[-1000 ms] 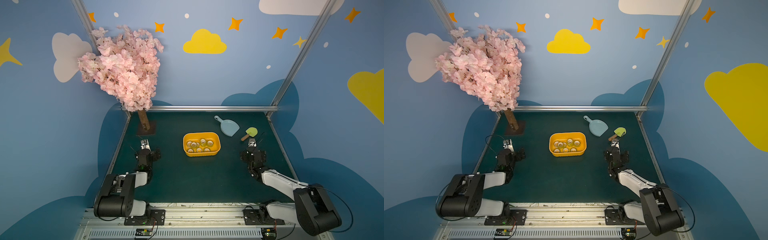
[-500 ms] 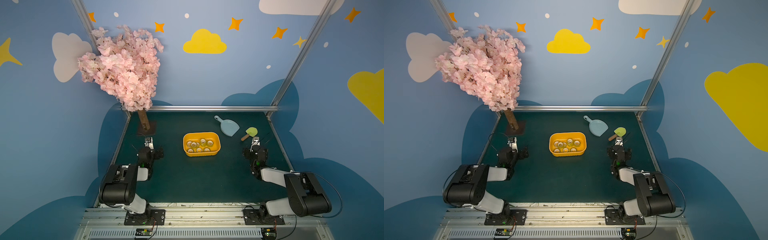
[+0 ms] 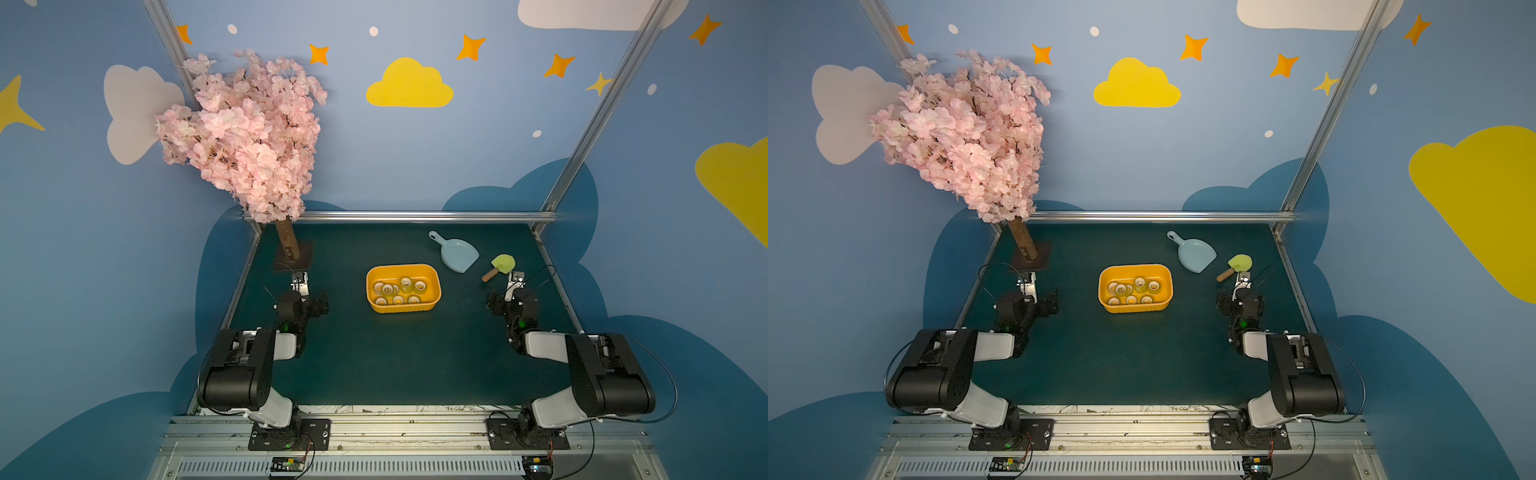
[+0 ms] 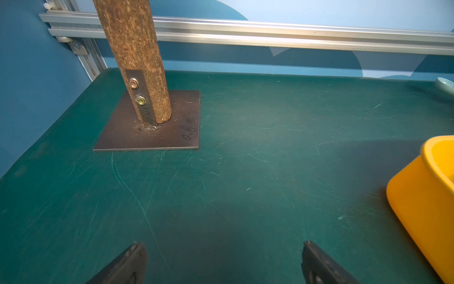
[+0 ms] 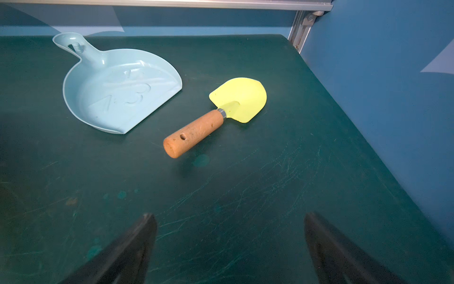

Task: Put the transparent tape into the storage box
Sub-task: Reset both arms

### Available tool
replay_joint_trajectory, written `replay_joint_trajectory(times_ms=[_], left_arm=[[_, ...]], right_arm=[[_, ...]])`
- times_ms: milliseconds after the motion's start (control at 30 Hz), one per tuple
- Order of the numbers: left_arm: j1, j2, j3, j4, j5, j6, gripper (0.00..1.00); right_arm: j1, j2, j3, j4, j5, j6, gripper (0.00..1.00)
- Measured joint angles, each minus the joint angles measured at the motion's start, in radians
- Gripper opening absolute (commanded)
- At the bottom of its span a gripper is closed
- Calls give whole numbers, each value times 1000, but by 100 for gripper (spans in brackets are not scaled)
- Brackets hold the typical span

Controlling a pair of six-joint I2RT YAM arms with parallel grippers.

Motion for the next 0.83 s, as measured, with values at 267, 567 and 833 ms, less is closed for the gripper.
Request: replay_joint_trajectory(times_ms=[267, 567, 833], left_arm=[[0, 0, 0, -15, 4, 7, 100], [-1, 0, 0, -19, 4, 9, 100], [-1, 0, 0, -24, 4, 9, 100]], right_arm=[[0, -5, 2, -47, -16, -2, 99], [0, -5, 3, -63, -20, -2, 99], [0, -7, 3, -66, -21, -2, 98]])
